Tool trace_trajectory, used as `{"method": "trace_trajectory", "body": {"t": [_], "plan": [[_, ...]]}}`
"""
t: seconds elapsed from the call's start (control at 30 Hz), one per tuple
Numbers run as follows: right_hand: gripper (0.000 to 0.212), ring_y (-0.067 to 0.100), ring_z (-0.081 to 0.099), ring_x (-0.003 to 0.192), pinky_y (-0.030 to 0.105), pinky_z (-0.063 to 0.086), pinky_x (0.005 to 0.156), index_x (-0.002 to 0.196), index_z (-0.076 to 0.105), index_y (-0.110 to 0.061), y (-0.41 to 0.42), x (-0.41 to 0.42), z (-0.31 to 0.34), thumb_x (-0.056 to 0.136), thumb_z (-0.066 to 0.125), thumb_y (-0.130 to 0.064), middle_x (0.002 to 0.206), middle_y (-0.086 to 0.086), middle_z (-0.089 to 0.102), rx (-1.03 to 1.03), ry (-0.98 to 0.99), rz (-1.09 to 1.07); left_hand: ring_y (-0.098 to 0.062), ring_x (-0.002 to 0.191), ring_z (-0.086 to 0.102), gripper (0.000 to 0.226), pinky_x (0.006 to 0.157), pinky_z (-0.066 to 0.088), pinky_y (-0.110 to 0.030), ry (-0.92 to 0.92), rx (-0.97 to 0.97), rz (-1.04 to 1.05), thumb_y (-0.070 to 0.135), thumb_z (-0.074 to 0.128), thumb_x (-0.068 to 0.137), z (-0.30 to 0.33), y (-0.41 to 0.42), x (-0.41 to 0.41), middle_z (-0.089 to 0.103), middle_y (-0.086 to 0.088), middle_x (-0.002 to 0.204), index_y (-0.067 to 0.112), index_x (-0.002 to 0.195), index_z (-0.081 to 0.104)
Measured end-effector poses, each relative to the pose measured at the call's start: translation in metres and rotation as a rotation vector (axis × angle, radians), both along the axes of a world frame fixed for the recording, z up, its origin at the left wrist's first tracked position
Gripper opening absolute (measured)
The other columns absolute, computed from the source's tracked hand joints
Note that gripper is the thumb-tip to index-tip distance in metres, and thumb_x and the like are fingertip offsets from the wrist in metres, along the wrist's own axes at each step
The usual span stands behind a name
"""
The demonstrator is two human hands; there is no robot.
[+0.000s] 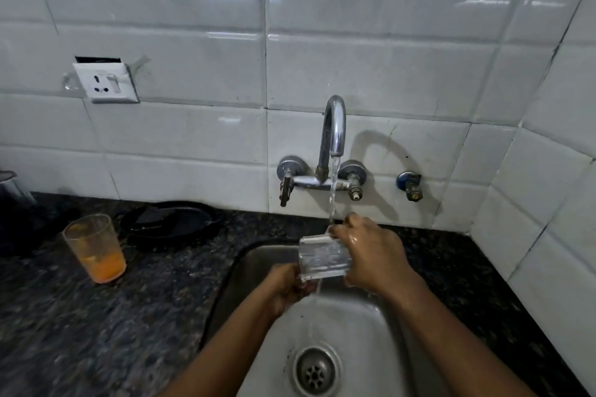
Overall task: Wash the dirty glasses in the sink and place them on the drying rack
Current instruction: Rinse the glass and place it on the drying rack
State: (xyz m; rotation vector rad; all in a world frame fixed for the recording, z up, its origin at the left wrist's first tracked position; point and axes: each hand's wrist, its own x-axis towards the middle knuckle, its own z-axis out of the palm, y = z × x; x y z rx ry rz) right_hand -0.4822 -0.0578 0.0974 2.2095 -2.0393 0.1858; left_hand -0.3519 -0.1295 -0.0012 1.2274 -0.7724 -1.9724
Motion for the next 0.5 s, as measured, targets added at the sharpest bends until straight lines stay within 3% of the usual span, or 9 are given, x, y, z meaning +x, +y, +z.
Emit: {"method": "trace_trajectory", "body": {"t": [0.1,0.2,0.27,0.3,0.37,0.5], "plan": [[0.059,0.021,0.044,0.119,0.041,0.038,0.095,0.127,0.044,-0.026,0.006,0.007,0.011,0.075,0.071,-0.033,0.127,0.001,0.047,0.017,0.123,0.055,-0.018,0.053,0.064,0.015,0.052,0.055,-0.026,0.007,0.048,-0.006,0.003,0.051,0.091,-0.004,0.019,-0.006,0.067,-0.013,0.062,-0.004,0.094,0.064],[0.057,0.022,0.046,0.116,0.042,0.042,0.093,0.123,0.046,-0.024,0.009,0.011,0.017,0.074,0.072,-0.035,0.123,0.002,0.051,0.040,0.094,0.088,-0.016,0.060,0.053,0.016,0.059,0.049,-0.027,-0.116,0.011,-0.128,0.010,0.051,0.091,-0.011,0.030,0.000,0.061,-0.006,0.063,0.006,0.080,0.063],[0.058,0.021,0.047,0.112,0.038,0.047,0.087,0.120,0.049,-0.022,0.011,0.016,0.019,0.070,0.075,-0.037,0.118,0.003,0.051,0.065,0.034,0.122,-0.015,0.074,0.054,0.014,0.070,0.044,-0.028,-0.312,-0.114,-0.203,0.017,0.051,0.089,-0.014,0.038,0.011,0.063,0.001,0.073,0.016,0.085,0.063],[0.060,0.021,0.048,0.110,0.036,0.048,0.085,0.119,0.050,-0.022,0.012,0.020,0.018,0.068,0.076,-0.038,0.117,0.002,0.052,0.067,0.002,0.134,-0.013,0.076,0.052,0.013,0.069,0.042,-0.025,-0.381,-0.184,-0.211,0.017,0.051,0.089,-0.016,0.040,0.019,0.061,0.003,0.076,0.019,0.088,0.063],[0.063,0.020,0.050,0.108,0.035,0.049,0.086,0.117,0.050,-0.022,0.013,0.030,0.018,0.063,0.079,-0.037,0.115,0.001,0.055,0.041,-0.095,0.141,-0.011,0.069,0.047,0.013,0.062,0.041,-0.021,-0.458,-0.358,-0.259,0.008,0.054,0.086,-0.021,0.041,0.037,0.056,0.003,0.070,0.012,0.088,0.066],[0.067,0.021,0.050,0.106,0.035,0.048,0.088,0.119,0.049,-0.019,0.004,0.064,0.023,0.061,0.080,-0.034,0.115,0.005,0.058,-0.052,-0.229,0.139,-0.011,0.077,0.057,0.014,0.080,0.048,-0.032,-0.627,-0.578,-0.388,0.011,0.061,0.085,-0.022,0.036,0.092,0.066,-0.004,0.079,0.002,0.090,0.071]]}}
